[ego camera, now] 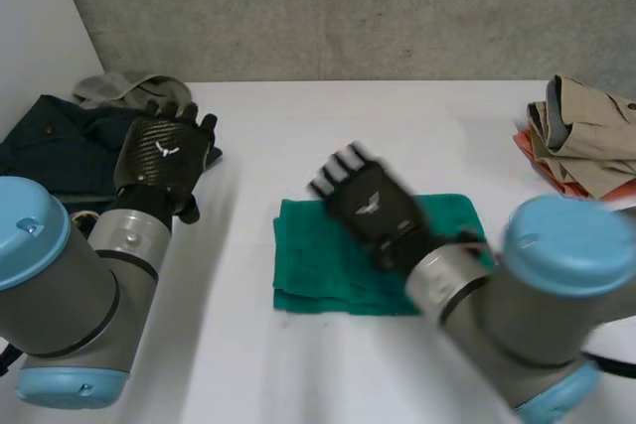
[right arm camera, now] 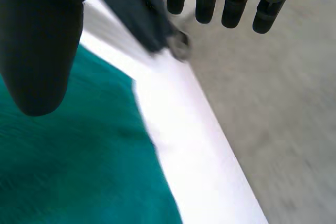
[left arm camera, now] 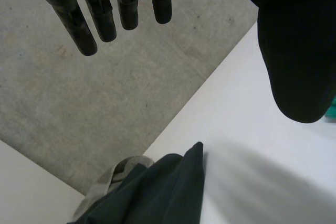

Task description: Fold the laundry.

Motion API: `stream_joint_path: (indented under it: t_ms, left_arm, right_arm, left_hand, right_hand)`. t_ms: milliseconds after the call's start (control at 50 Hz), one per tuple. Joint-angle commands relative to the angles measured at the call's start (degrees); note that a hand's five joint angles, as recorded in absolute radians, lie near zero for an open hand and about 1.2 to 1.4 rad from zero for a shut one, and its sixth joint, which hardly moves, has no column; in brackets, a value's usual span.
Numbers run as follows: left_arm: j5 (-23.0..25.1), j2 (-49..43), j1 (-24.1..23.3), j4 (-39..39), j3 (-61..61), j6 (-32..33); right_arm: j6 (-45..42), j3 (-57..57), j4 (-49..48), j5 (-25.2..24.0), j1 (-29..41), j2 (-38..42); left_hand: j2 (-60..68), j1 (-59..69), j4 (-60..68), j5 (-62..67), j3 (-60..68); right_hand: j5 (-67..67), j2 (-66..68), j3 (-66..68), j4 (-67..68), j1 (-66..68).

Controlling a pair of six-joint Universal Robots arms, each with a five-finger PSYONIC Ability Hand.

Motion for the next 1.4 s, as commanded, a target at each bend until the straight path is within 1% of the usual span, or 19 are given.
stream_joint_path:
  t_ms: [20, 140, 200, 240, 280, 340, 400, 480, 540, 700, 720, 760, 780, 900, 920, 1000, 1080, 1300, 1400]
  left_arm:
    - [0.08, -0.05, -1.86, 0.2, 1.25, 0.03]
    - [0.08, -0.66, -2.66, 0.2, 1.25, 0.03]
    - [-0.01, -1.36, -3.27, 0.2, 1.25, 0.03]
    - [-0.1, -1.37, -3.71, 0.2, 1.25, 0.03]
    - [-0.27, -1.37, -3.97, 0.2, 1.16, 0.03]
    - [-0.36, -0.93, -3.98, 0.11, 1.16, 0.03]
    - [-0.36, -0.22, -4.06, 0.02, 0.9, 0.12]
    - [-0.36, 1.44, -3.89, -0.07, 0.63, 0.3]
    - [-0.36, 2.68, -3.63, -0.07, 0.28, 0.21]
    - [-0.45, 2.94, -3.18, -0.33, 0.02, 0.12]
    - [-0.45, 2.94, -3.19, -0.33, 0.02, 0.03]
    - [-0.45, 2.85, -3.27, -0.33, 0.19, -0.06]
    - [-0.53, 2.77, -3.53, -0.33, 0.72, -0.4]
    - [-0.36, 1.98, -5.03, -0.5, 4.75, -5.23]
    - [-0.27, 0.93, -6.25, -0.77, 6.68, -7.24]
    - [0.17, -4.24, -10.2, -3.39, 12.3, -11.64]
    - [0.17, -9.78, -13.37, -8.04, 18.45, -14.29]
    - [-0.62, -19.82, -14.96, -20.89, 25.86, -20.09]
    - [-2.2, -23.59, -14.96, -25.19, 25.51, -21.06]
  right_arm:
    - [9.69, 5.64, 12.54, -0.53, -13.71, -7.06]
    - [4.08, 9.95, 16.18, -0.09, -19.44, -6.1]
    - [-1.02, 10.75, 16.09, 0.18, -22.17, -2.77]
    - [-3.39, 9.7, 15.65, 0.61, -22.61, -0.39]
    - [-3.58, 8.04, 13.99, 2.36, -22.61, 0.05]
    - [-3.58, 6.1, 9.26, 7.01, -22.0, -0.03]
    - [-3.75, 5.21, 5.73, 9.05, -19.02, -0.99]
    - [-3.58, 2.23, 1.24, 8.62, -5.69, -4.51]
    - [-3.58, 0.82, 0.01, 8.09, -0.65, -3.99]
    - [-6.39, -0.33, -3.78, -0.96, 13.06, 5.41]
    - [-6.13, -0.41, -3.78, -0.88, 13.33, 5.59]
    - [-4.99, -0.24, -3.78, -0.44, 12.99, 5.42]
    - [-2.72, 0.2, -4.21, 0.87, 12.11, 5.07]
    - [14.67, 1.17, -3.25, 3.87, 4.04, -7.57]
    - [21.93, 1.43, -2.55, 3.52, 0.97, -10.55]
    - [35.14, 0.38, 3.4, 0.98, -4.66, -11.89]
    - [40.71, -3.47, 11.92, -3.67, -9.24, -10.33]
    - [32.74, -21.14, 33.91, -6.15, -9.87, 9.79]
    - [28.95, -23.88, 35.69, -4.66, -9.78, 15.69]
  left_hand:
    - [-0.22, 0.75, -0.11, -0.24, -0.48]
    - [-0.22, 0.75, -0.11, -0.24, -0.48]
    - [-0.22, 0.75, -0.11, -0.24, -0.48]
    - [-0.22, 0.75, -0.11, -0.24, -0.48]
    - [-0.22, 0.75, -0.11, -0.24, -0.48]
    - [-0.22, 0.75, -0.11, -0.24, -0.48]
    - [-0.22, 0.75, -0.11, -0.24, -0.48]
    - [-0.22, 0.75, -0.11, -0.24, -0.48]
    - [-0.22, 0.75, -0.11, -0.24, -0.48]
    - [-0.56, 0.42, -0.45, -0.58, -0.81]
    - [-0.56, 0.42, -0.45, -0.58, -0.81]
    - [-0.56, 0.42, -0.45, -0.58, -0.81]
    - [-0.72, 0.25, -0.61, -0.74, -0.98]
    - [-0.56, 0.42, -0.45, -0.58, -0.82]
    - [-0.39, 0.58, -0.28, -0.41, -0.65]
    - [-0.39, 0.59, -0.28, -0.41, -0.65]
    - [-0.22, 0.75, -0.11, -0.24, -0.48]
    - [-0.05, 0.92, 0.06, -0.07, -0.31]
    - [0.12, 1.09, 0.23, 0.1, -0.14]
  right_hand:
    - [-2.55, -2.07, -2.25, -2.19, -3.34]
    - [-2.55, -2.07, -2.25, -2.19, -3.34]
    - [16.13, 16.61, 16.42, 16.49, 15.34]
    - [47.02, 47.51, 47.32, 47.39, 46.24]
    - [67.35, 67.83, 67.65, 67.71, 66.57]
    - [67.45, 67.93, 67.75, 67.81, 66.66]
    - [67.45, 67.93, 67.75, 67.81, 66.66]
    - [67.45, 67.93, 67.75, 67.81, 66.66]
    - [67.45, 67.93, 67.75, 67.81, 66.66]
    - [67.01, 67.49, 67.3, 67.37, 66.22]
    - [48.35, 48.84, 48.65, 48.72, 47.57]
    - [3.43, 3.91, 3.73, 3.79, 2.65]
    - [-2.55, -2.07, -2.25, -2.19, -3.34]
    - [-2.55, -2.07, -2.25, -2.19, -3.34]
    - [-2.55, -2.07, -2.25, -2.19, -3.34]
    - [-2.55, -2.07, -2.25, -2.19, -3.34]
    - [-2.55, -2.07, -2.25, -2.19, -3.34]
    - [-2.55, -2.07, -2.25, -2.19, -3.34]
    - [-2.55, -2.07, -2.25, -2.19, -3.34]
